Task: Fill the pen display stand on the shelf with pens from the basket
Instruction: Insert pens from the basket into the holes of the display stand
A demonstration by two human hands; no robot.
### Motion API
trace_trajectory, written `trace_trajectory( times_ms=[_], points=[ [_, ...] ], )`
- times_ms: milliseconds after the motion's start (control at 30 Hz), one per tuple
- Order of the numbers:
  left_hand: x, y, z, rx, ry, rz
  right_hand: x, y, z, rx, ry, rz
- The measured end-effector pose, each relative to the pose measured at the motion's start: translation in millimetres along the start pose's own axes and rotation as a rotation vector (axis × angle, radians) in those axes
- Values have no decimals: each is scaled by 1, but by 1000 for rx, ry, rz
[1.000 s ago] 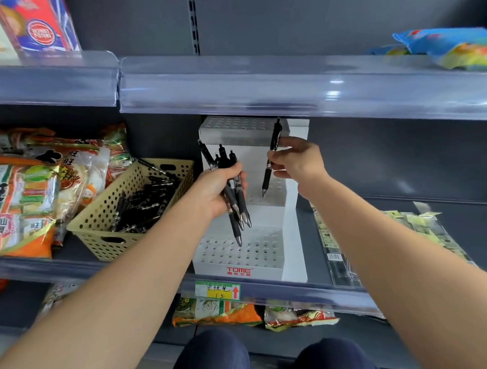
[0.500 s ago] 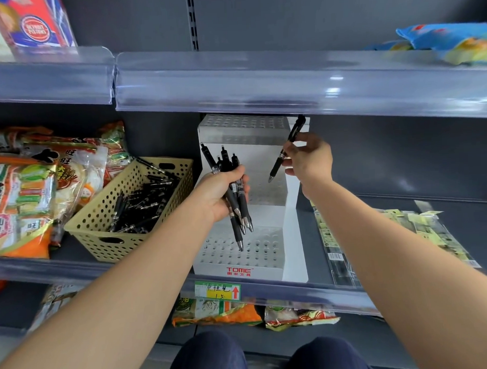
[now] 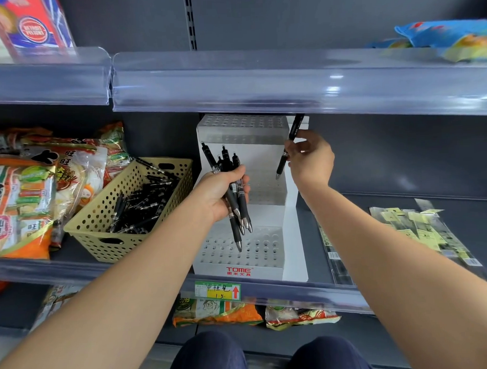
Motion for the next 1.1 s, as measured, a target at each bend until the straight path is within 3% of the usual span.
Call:
trace_trajectory(
  times_ms=[367,1100],
  points=[
    [0,4,-4,-5,-4,5,3,-7,2,54,53,-69],
    [-4,4,-4,7,-10,37,-15,12,-3,97,-75,-330]
  ],
)
Point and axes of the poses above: each hand's wrist, its own z-axis towards the middle knuckle, its own x-axis out of the back of the hand, y = z × x, the point moved 9 cm from there along z, towards the middle knuckle, and after that the axes turned 4 degrees about y, right-handed, at the moved point
